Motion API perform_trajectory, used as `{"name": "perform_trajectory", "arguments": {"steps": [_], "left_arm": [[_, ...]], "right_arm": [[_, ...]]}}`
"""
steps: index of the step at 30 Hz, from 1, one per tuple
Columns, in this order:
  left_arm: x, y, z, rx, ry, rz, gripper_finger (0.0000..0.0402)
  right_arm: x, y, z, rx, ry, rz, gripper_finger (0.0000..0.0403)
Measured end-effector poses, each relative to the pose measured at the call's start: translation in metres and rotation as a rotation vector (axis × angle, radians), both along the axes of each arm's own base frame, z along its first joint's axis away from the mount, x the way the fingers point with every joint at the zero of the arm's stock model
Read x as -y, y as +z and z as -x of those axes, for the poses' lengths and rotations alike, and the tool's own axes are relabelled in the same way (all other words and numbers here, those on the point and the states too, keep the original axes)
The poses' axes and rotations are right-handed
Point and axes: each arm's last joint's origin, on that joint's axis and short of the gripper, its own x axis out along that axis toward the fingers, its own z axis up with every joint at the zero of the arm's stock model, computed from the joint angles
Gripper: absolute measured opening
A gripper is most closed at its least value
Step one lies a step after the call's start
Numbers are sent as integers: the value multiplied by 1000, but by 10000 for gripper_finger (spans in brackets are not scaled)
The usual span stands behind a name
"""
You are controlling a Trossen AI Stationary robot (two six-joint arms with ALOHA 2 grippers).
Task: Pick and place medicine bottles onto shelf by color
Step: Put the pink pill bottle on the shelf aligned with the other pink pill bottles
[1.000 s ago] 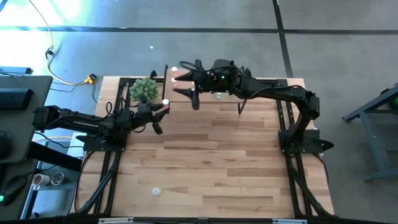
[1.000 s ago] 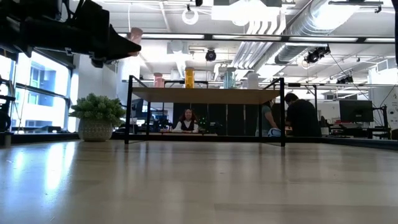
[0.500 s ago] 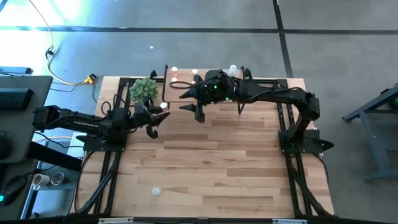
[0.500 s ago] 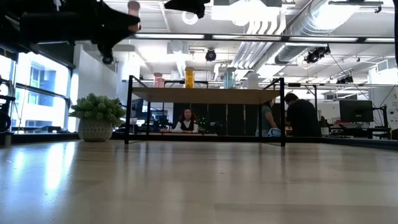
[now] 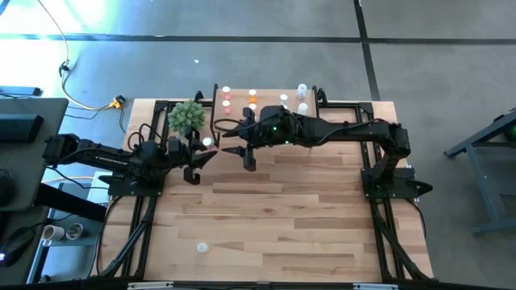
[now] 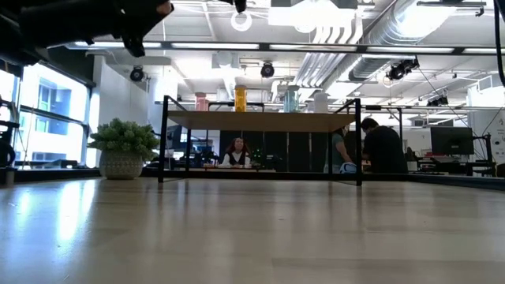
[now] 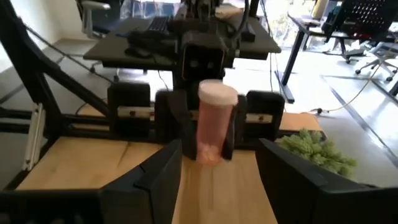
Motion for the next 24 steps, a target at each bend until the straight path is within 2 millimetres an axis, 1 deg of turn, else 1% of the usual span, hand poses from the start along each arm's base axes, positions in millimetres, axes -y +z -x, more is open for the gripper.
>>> {"name": "perform_trajectory", "arguments": {"steps": [4, 11, 19, 24], "left_arm": [[4, 8, -3, 14, -12, -32, 99], [6, 18, -12, 14, -11, -73, 99], [4, 22, -30, -22, -11, -71, 99], [3, 28, -42, -33, 0, -92, 99]], "right_arm": [[-5, 0, -1, 11, 7, -19, 197], [-8, 0, -2, 12, 9, -37, 197], [-9, 1, -2, 21, 28, -40, 197], [-9, 1, -2, 19, 32, -24, 197]]}}
